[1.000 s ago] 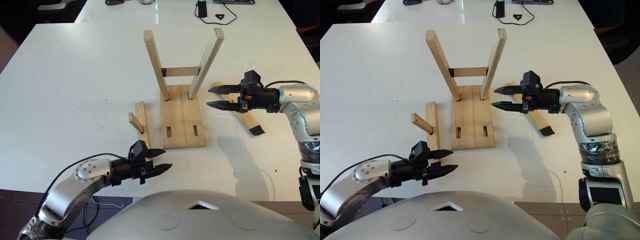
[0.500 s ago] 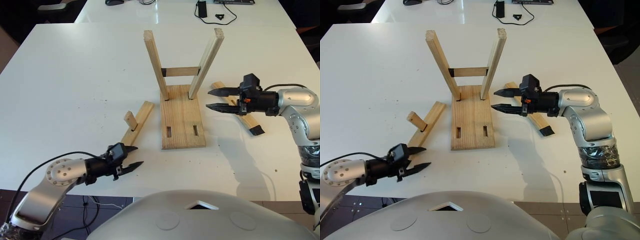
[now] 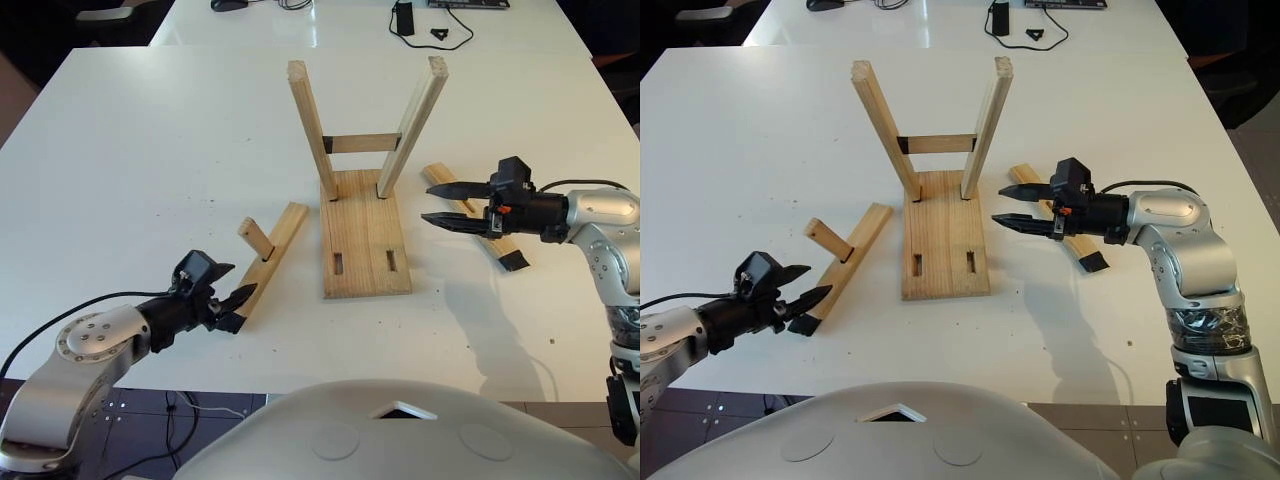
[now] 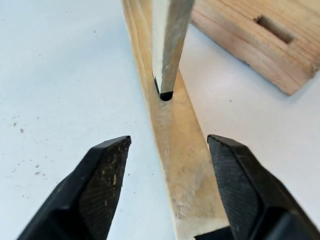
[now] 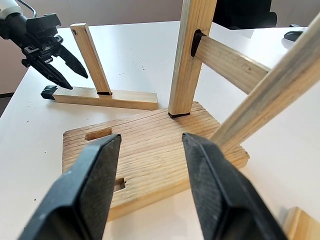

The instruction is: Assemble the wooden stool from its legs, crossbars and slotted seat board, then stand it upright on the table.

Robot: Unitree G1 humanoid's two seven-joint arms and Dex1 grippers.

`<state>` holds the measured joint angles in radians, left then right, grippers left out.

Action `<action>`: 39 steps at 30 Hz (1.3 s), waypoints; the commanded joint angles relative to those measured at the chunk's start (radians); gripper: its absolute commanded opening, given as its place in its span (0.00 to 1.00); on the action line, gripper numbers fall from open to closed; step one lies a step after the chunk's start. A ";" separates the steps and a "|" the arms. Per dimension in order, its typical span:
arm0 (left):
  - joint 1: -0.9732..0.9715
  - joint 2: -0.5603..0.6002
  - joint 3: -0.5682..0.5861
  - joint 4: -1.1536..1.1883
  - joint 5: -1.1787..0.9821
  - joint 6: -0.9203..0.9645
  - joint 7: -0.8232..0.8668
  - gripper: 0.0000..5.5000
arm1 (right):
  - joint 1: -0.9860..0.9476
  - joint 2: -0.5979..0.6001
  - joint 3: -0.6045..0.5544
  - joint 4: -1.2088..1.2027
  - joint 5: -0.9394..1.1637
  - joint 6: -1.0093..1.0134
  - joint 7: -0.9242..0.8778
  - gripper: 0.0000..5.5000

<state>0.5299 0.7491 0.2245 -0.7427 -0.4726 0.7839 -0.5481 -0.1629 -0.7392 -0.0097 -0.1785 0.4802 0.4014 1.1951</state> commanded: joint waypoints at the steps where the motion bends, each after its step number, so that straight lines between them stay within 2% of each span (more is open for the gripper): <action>1: -0.059 -0.062 -0.075 -0.024 0.040 0.095 0.123 0.64 | -0.006 -0.010 0.000 0.003 -0.004 -0.002 -0.005 0.41; 8: -0.076 -0.103 -0.122 -0.001 0.063 0.128 0.171 0.84 | -0.002 -0.014 0.005 0.004 -0.006 -0.004 -0.003 0.41; 12: -0.075 -0.122 -0.152 0.039 0.075 0.105 0.163 0.86 | -0.010 -0.014 0.008 0.009 -0.007 -0.004 -0.002 0.41; 22: -0.074 -0.128 -0.141 0.082 0.068 0.035 0.109 0.59 | -0.014 -0.014 0.011 0.015 -0.013 -0.012 -0.006 0.41; 28: -0.109 -0.097 -0.094 0.089 0.056 0.019 0.064 0.40 | -0.006 -0.010 0.010 0.017 -0.021 -0.016 -0.017 0.41; 30: -0.139 -0.080 -0.047 0.090 0.033 0.016 0.034 0.36 | -0.003 -0.008 0.013 0.026 -0.028 -0.022 -0.022 0.41; 34: -0.200 -0.053 0.070 0.105 -0.031 0.038 -0.009 0.36 | -0.007 -0.013 0.005 0.017 -0.017 -0.014 -0.022 0.41; 39: -0.385 -0.055 0.344 0.086 -0.353 0.065 -0.050 0.36 | -0.053 -0.024 -0.060 -0.005 0.082 0.046 -0.008 0.41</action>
<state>0.2121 0.6836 0.4667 -0.6292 -0.6923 0.8522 -0.5709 -0.1784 -0.7487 -0.0230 -0.1596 0.5047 0.4065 1.1788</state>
